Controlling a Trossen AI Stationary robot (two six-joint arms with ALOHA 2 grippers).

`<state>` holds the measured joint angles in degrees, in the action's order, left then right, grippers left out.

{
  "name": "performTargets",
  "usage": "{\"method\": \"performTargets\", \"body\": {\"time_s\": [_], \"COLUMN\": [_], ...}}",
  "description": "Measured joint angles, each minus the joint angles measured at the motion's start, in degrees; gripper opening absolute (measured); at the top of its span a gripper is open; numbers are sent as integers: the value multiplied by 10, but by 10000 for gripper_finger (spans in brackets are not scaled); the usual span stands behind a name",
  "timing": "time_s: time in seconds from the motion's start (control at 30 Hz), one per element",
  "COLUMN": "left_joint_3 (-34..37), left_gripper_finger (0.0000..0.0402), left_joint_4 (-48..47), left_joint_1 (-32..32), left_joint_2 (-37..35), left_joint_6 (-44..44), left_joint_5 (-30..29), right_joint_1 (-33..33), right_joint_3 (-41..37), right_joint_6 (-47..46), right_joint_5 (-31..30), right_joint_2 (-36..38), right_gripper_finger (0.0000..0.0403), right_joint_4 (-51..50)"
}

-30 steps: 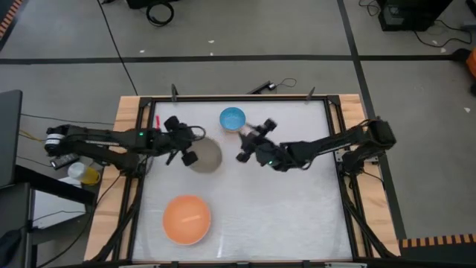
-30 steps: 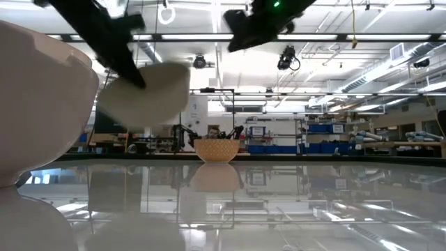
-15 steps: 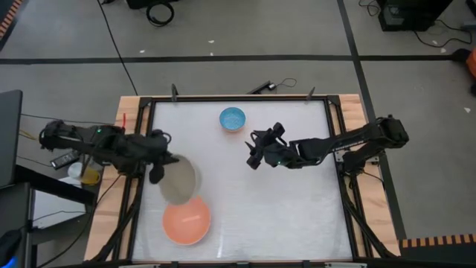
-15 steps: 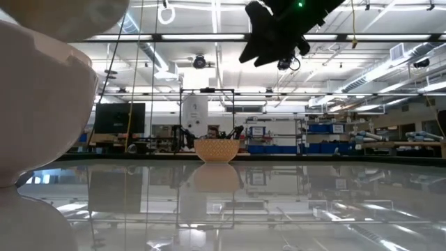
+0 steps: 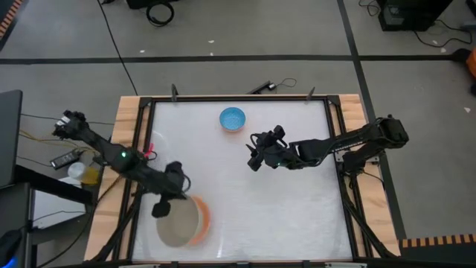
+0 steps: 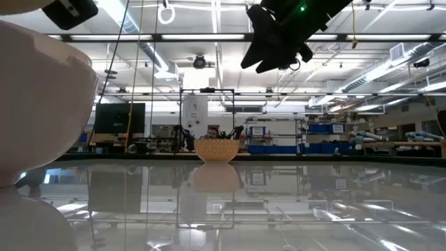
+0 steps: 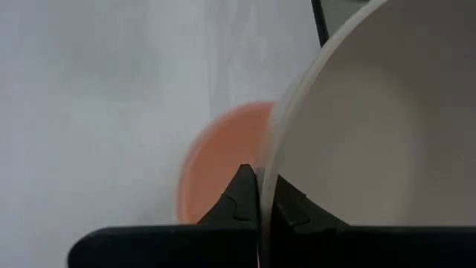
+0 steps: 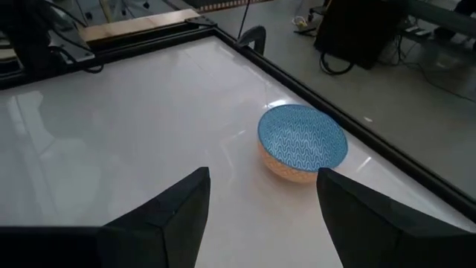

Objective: Nest bowls inside each other
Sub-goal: Stack the gray bowl on top of the orange bowl, then stack the blue bowl on top of the gray bowl

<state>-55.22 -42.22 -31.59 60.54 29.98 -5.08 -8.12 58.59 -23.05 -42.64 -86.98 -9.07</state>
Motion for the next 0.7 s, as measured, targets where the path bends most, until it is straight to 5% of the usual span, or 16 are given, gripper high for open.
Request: {"method": "performTargets", "body": {"time_s": [0.27, 0.7], "left_joint_3": [4, 3], "left_gripper_finger": [24, 205], "left_joint_4": [-29, -89], "left_joint_1": [6, 66], "left_joint_2": [92, 63], "left_joint_6": [9, -6], "left_joint_5": [-2, -1], "right_joint_1": [4, 162], "right_joint_3": [0, 19], "right_joint_6": [-14, 24], "right_joint_5": [19, 151], "right_joint_2": [-1, -123], "right_gripper_finger": [252, 252], "right_joint_4": [4, 126]}}
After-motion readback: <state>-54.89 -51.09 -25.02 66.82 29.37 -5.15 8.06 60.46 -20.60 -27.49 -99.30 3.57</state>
